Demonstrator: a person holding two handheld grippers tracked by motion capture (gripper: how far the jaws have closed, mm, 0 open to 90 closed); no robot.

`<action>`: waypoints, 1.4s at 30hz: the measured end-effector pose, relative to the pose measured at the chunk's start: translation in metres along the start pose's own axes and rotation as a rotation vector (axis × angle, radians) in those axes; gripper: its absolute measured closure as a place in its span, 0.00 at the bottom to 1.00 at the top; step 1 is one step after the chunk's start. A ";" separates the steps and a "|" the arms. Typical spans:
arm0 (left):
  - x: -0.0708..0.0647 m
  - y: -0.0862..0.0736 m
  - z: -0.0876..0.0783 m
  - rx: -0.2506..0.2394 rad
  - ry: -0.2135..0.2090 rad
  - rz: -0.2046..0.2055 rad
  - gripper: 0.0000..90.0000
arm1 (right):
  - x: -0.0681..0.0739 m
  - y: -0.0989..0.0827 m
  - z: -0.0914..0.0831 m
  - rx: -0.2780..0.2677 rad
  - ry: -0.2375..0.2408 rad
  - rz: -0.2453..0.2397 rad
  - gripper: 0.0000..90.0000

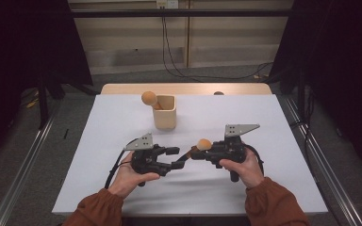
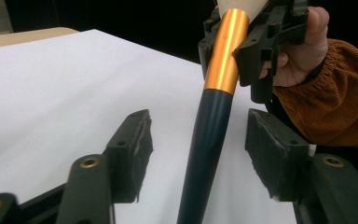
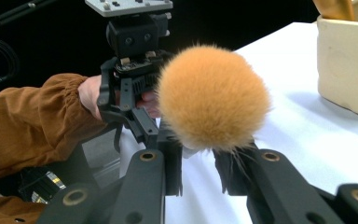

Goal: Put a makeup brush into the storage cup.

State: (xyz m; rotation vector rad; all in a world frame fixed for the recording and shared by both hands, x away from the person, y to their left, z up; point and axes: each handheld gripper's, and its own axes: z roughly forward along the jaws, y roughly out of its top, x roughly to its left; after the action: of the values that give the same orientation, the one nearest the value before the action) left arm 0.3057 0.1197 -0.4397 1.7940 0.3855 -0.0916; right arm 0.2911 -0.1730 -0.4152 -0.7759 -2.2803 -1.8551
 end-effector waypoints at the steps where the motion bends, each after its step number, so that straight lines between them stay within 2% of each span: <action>1: 0.000 0.000 -0.001 -0.004 0.010 -0.005 0.39 | 0.000 0.000 0.000 0.001 -0.003 -0.002 0.82; 7: 0.001 0.001 -0.006 -0.006 0.031 -0.007 0.30 | -0.001 0.002 -0.003 0.022 -0.016 -0.001 0.82; 10: 0.001 0.002 -0.008 -0.008 0.037 0.009 0.25 | -0.001 0.004 -0.005 0.035 -0.019 0.001 0.82; 12: 0.002 0.002 -0.010 0.005 0.047 0.009 0.19 | -0.002 0.005 -0.007 0.040 -0.022 0.002 0.82; 15: 0.002 0.003 -0.011 0.027 0.087 0.014 0.14 | -0.001 0.007 -0.009 0.050 -0.027 0.003 0.82; 18: 0.002 0.003 -0.012 0.039 0.101 0.013 0.12 | -0.002 0.010 -0.012 0.064 -0.031 0.002 0.82; 20: 0.002 0.003 -0.012 0.042 0.098 -0.010 0.10 | -0.002 0.012 -0.013 0.073 -0.030 0.005 0.82; 22: 0.003 0.003 -0.012 0.057 0.098 -0.066 0.07 | -0.002 0.015 -0.014 0.084 -0.032 0.002 0.82; 24: 0.004 0.003 -0.012 0.054 0.103 -0.086 0.04 | -0.001 0.019 -0.015 0.106 -0.037 -0.006 0.82; 27: 0.004 0.004 -0.013 0.052 0.115 -0.078 0.04 | -0.001 0.024 -0.016 0.138 -0.038 -0.012 0.82; 29: 0.004 0.004 -0.013 0.046 0.089 -0.090 0.04 | -0.001 0.027 -0.017 0.157 -0.042 -0.015 0.82; 33: 0.002 0.005 -0.014 0.030 0.078 -0.052 0.03 | -0.003 0.034 -0.018 0.198 -0.045 -0.004 0.82; 36: -0.001 0.005 -0.014 0.018 0.096 -0.008 0.02 | -0.004 0.039 -0.019 0.226 -0.061 0.002 0.82; 39: -0.002 0.005 -0.011 0.017 0.093 -0.020 0.02 | -0.004 0.045 -0.020 0.251 -0.065 0.005 0.82; 42: -0.001 0.005 -0.008 0.022 0.078 -0.052 0.02 | -0.003 0.051 -0.019 0.283 -0.069 0.001 0.82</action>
State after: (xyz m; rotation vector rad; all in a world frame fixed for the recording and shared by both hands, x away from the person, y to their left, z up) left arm 0.3050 0.1260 -0.4321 1.8137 0.4891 -0.0630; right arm 0.3120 -0.1852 -0.3659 -0.8057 -2.5071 -1.4777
